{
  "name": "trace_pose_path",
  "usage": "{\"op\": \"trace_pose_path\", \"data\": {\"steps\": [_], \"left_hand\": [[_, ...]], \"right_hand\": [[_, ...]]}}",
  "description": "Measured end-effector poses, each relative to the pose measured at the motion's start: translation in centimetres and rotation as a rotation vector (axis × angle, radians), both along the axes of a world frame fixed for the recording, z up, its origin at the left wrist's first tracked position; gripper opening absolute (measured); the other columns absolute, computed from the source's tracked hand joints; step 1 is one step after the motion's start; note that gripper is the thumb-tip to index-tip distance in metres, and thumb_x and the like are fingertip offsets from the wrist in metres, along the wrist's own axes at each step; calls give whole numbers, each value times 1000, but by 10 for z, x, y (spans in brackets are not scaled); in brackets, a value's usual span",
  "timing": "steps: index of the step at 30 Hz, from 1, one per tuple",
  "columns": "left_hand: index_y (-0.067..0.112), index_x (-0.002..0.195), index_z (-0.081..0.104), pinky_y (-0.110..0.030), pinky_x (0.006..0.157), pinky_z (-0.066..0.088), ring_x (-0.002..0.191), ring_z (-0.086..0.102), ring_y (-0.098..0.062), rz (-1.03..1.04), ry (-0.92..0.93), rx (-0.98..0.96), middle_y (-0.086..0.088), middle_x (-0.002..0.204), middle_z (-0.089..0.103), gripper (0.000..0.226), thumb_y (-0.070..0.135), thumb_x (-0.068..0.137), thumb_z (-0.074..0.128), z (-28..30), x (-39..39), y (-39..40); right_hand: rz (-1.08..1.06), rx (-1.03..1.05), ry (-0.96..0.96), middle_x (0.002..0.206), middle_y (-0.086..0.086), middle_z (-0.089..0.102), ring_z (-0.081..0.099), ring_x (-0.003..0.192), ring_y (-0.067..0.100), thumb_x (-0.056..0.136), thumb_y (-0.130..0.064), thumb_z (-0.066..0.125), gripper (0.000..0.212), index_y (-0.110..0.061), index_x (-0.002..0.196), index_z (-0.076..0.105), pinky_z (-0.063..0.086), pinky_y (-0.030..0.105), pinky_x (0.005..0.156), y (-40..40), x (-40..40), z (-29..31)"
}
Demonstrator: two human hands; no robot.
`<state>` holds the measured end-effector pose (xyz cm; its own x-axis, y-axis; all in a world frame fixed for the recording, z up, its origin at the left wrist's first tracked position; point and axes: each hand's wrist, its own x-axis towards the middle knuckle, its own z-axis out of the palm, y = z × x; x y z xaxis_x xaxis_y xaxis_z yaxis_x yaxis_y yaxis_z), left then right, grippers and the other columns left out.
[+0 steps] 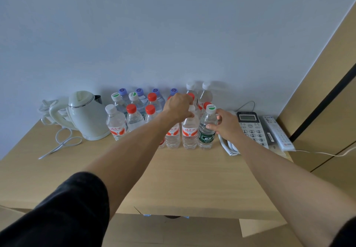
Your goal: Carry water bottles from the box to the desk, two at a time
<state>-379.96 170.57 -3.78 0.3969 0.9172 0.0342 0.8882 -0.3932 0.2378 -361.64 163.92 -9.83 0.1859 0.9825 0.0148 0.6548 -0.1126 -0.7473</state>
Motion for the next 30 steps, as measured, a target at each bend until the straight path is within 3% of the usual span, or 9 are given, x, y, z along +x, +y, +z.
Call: {"op": "trace_pose_path", "data": {"steps": [7, 12, 18, 22, 30], "left_hand": [[17, 129, 63, -43, 92, 56, 107, 66, -26, -20, 1, -7, -7, 120, 68, 54, 35, 82, 82, 1, -5, -1], [19, 135, 59, -45, 92, 56, 111, 65, -25, -87, 36, 5, -4, 124, 68, 64, 37, 79, 84, 8, -16, -4], [23, 131, 60, -37, 83, 53, 110, 62, -25, -77, 381, 73, -1, 119, 67, 55, 40, 83, 79, 20, -52, 5], [21, 130, 62, -39, 92, 53, 115, 60, -26, -106, 366, 54, -5, 122, 66, 48, 34, 87, 77, 17, -55, 7], [20, 129, 64, -39, 91, 54, 116, 59, -25, -113, 342, 35, -4, 123, 65, 47, 31, 86, 79, 17, -53, 10]], "right_hand": [[-7, -6, 11, 105, 4, 59, 63, 105, 29, 79, -19, 83, 58, -15, 132, 59, 54, 49, 93, -4, -2, 1], [-7, 9, -46, 106, 5, 61, 56, 98, 19, 80, -24, 83, 57, -15, 131, 59, 42, 28, 84, -5, -2, 1], [1, -5, -62, 109, 7, 62, 54, 97, 19, 80, -25, 83, 61, -14, 135, 57, 43, 30, 85, -4, -2, 2], [-15, -8, -53, 112, 9, 65, 60, 105, 24, 79, -24, 84, 61, -14, 133, 59, 43, 29, 86, -3, -3, 1], [-22, -15, -26, 117, 8, 66, 61, 107, 25, 80, -23, 83, 61, -15, 134, 58, 48, 35, 92, -5, -4, 2]]}}
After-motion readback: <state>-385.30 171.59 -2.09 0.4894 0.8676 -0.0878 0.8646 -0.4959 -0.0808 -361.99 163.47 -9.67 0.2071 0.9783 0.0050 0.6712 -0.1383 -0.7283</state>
